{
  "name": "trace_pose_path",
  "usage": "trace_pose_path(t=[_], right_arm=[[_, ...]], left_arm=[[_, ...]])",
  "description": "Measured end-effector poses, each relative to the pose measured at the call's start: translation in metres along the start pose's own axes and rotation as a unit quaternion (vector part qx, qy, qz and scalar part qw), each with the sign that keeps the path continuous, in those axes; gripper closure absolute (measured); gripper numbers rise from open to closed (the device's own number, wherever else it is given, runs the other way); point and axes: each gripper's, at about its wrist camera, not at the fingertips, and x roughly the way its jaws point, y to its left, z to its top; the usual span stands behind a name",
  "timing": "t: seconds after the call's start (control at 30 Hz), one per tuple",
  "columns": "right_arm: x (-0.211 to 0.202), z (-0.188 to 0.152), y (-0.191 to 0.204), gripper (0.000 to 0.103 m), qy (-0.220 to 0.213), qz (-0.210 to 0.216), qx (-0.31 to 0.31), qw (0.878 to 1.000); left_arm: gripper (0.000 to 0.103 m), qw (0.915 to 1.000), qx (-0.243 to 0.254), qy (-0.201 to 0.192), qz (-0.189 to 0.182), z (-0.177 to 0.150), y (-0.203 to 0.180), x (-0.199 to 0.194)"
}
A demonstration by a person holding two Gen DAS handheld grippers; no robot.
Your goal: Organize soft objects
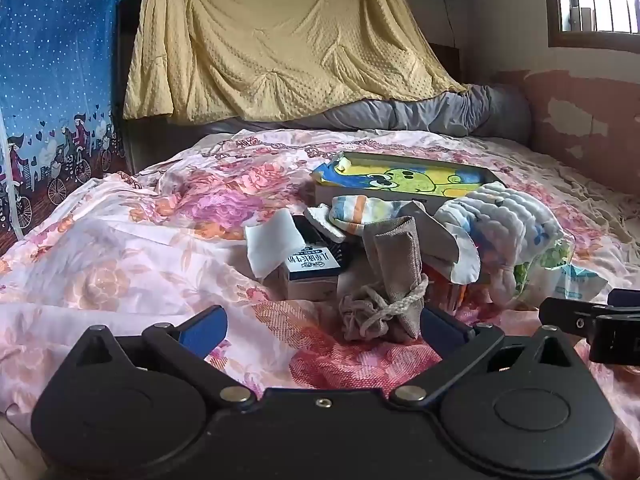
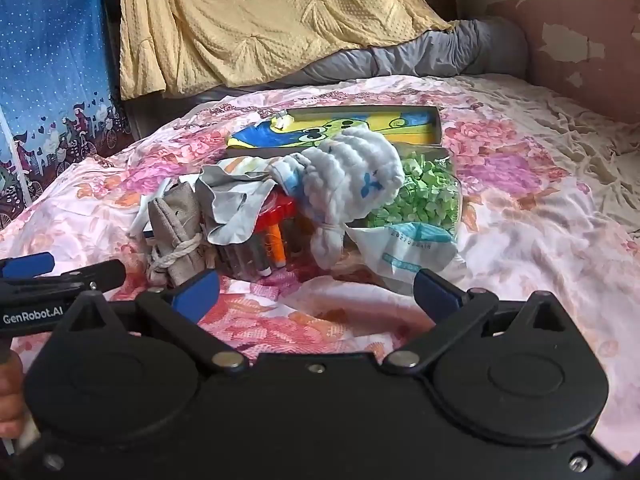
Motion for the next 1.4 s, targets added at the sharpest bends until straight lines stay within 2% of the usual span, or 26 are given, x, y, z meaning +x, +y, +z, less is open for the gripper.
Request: trace_pose_path(t=[1.4], right_arm=[[-0.0007,-0.0025,0.0010,0.000,0.001,0.001,-0.001,1.000]], left_arm=[[0.001,1.0000,0.000,-0.001,-0.001,-0.0014,0.0007,-0.0003]])
